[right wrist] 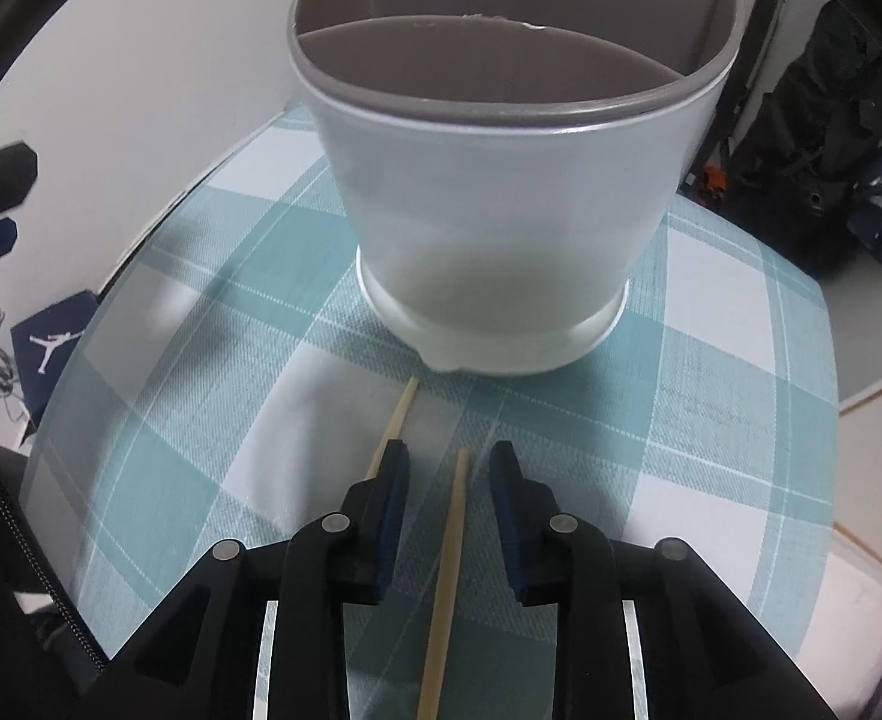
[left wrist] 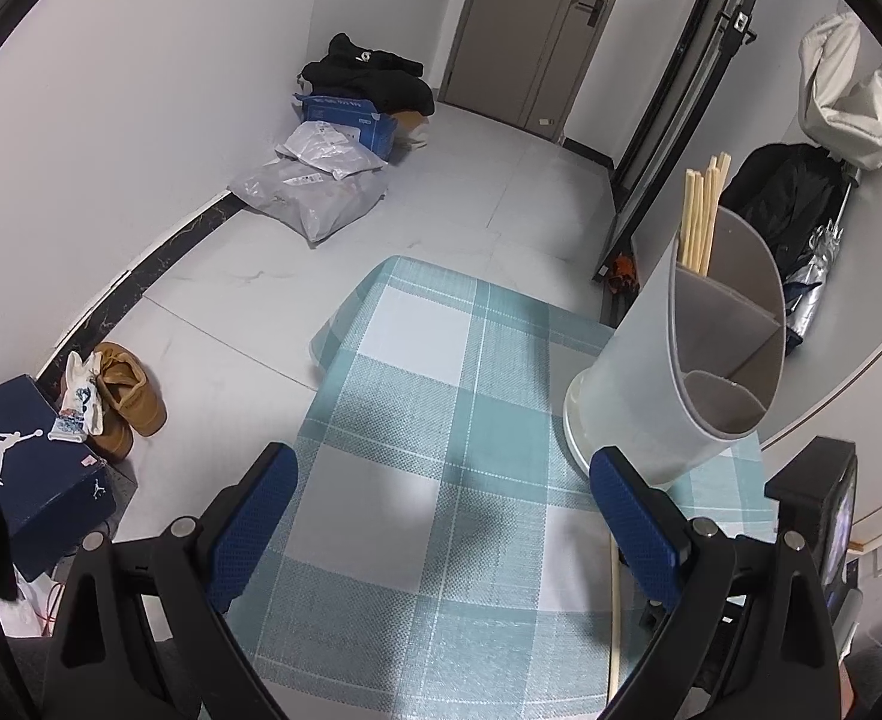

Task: Organize utensils
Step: 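Grasp the last chopstick with the left tool while the right tool holds its chopstick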

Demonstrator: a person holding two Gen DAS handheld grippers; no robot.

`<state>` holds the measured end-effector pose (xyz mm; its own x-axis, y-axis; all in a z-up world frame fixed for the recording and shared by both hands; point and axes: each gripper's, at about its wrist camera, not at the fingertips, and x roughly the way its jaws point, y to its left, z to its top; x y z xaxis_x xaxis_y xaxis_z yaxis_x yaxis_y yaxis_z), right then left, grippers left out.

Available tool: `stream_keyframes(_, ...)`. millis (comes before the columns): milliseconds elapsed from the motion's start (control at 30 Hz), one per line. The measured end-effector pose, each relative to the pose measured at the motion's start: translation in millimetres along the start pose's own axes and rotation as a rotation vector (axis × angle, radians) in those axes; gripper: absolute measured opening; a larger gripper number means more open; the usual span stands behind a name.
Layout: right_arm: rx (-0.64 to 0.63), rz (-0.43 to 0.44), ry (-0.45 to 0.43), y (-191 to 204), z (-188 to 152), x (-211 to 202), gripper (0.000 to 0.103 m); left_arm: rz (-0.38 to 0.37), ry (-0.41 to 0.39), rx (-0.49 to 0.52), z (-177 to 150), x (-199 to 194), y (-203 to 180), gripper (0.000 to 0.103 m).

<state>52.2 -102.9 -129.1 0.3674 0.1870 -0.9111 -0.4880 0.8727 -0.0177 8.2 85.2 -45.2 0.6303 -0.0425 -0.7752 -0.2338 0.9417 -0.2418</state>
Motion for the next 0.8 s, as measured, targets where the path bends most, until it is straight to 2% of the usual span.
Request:
stream_keyframes(100,-0.004,0.006,-0.007,1,4,2,0.026,0.011,0.01,0.012,-1,4,-2,0.096)
stream_keyframes(167,0.002,0.011,-0.015,0,6,3,0.02,0.017,0.016,0.017,-1,6,-2,0.096)
stream_keyframes(233,0.034,0.032,-0.017,-6,8,4,0.007,0.023,0.021,0.022,-1,8,-3,0.096)
stream_keyframes(333,0.091,0.09,-0.01,-17,8,4,0.003,0.031,0.034,0.03,-2,12,-6,0.096)
stream_keyframes(533,0.145,0.148,-0.011,-36,5,1,0.003,0.031,0.066,0.048,-4,18,-13,0.096)
stream_keyframes(800,0.342,0.256,-0.068,-89,7,-13,0.003,0.002,0.134,0.106,-12,28,-29,0.096)
